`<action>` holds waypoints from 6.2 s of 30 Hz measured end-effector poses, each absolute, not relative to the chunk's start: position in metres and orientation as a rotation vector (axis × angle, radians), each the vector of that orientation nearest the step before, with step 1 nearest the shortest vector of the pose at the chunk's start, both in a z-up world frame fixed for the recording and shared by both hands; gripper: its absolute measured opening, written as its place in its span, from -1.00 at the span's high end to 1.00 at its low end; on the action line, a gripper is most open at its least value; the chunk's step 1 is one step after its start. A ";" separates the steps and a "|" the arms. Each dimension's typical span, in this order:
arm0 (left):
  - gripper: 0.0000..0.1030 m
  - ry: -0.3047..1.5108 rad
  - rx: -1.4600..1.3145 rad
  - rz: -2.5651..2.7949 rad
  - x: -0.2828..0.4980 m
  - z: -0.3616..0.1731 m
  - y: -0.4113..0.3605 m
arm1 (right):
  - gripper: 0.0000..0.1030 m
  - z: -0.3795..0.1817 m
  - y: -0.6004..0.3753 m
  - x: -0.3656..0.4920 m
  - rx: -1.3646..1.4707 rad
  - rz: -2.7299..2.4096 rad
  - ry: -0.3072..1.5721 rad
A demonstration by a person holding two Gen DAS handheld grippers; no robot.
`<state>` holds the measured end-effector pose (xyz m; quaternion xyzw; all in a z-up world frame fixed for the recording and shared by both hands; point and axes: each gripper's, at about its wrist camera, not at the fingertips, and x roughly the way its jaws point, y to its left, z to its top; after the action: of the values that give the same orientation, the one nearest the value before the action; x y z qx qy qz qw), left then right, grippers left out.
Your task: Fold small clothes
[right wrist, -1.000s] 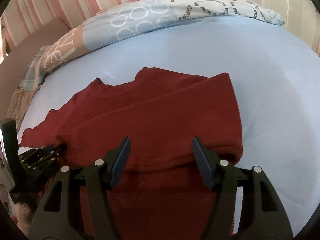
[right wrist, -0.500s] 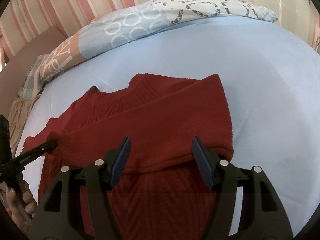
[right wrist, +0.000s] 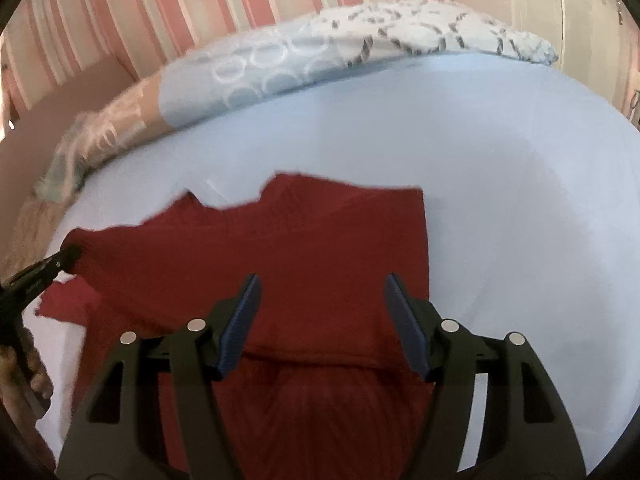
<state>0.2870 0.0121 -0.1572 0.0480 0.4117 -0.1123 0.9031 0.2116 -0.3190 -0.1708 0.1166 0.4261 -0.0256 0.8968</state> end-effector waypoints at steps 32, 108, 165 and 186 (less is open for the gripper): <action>-0.44 0.993 0.073 -0.232 0.261 -0.186 0.017 | -0.41 -0.187 -0.282 0.216 0.120 0.003 0.951; 0.75 0.826 -0.058 -0.017 0.251 -0.163 0.334 | -0.94 -0.175 -0.025 0.264 -0.103 0.140 0.798; -0.17 0.920 0.207 -0.356 0.231 -0.190 -0.006 | 0.33 -0.203 -0.178 0.277 0.164 0.214 1.024; -0.31 0.932 0.037 -0.298 0.262 -0.159 0.045 | 0.59 -0.143 -0.294 0.246 -0.023 -0.161 0.729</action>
<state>0.2622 0.0451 -0.1594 0.0179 0.4475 -0.1433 0.8825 0.2459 -0.2937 -0.1428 -0.0113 0.3563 -0.0785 0.9310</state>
